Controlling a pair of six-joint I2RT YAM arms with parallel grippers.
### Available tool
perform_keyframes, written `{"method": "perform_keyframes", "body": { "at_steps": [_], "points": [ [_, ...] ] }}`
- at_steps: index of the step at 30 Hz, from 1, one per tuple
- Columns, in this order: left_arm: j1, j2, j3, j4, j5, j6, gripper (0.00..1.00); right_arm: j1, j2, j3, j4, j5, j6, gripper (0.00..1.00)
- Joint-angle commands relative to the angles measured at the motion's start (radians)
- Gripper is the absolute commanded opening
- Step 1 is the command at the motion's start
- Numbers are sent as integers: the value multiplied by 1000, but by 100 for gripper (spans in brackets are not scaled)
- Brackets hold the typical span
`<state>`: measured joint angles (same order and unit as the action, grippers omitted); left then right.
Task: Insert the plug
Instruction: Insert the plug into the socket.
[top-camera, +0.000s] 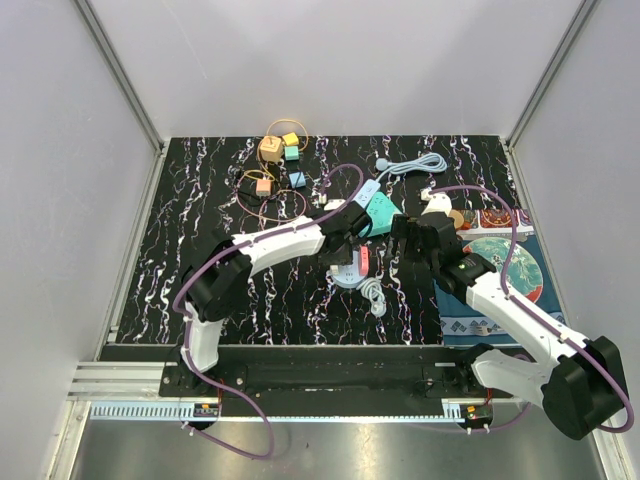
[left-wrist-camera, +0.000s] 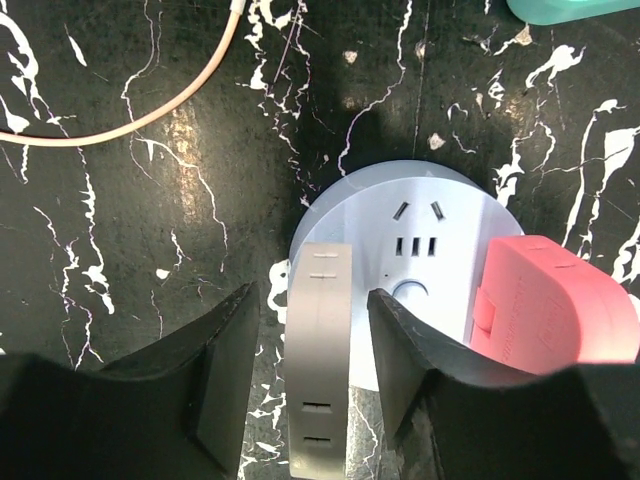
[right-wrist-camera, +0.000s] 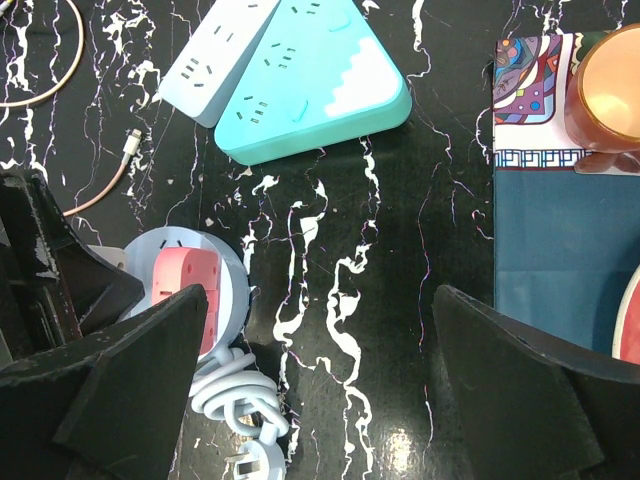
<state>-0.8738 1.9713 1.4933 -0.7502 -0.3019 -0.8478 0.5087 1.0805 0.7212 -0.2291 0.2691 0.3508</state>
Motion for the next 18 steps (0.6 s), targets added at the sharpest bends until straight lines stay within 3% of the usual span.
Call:
{"method": "perform_keyframes", "body": {
  "at_steps": [1,18],
  "points": [
    [6,-52,44,-15,0,-8,51,11,-22,-3,42,-4,-15,100],
    [-8,-100,36,-46,26,-5,40,11,-19,-5,43,-7,-15,100]
  ]
}}
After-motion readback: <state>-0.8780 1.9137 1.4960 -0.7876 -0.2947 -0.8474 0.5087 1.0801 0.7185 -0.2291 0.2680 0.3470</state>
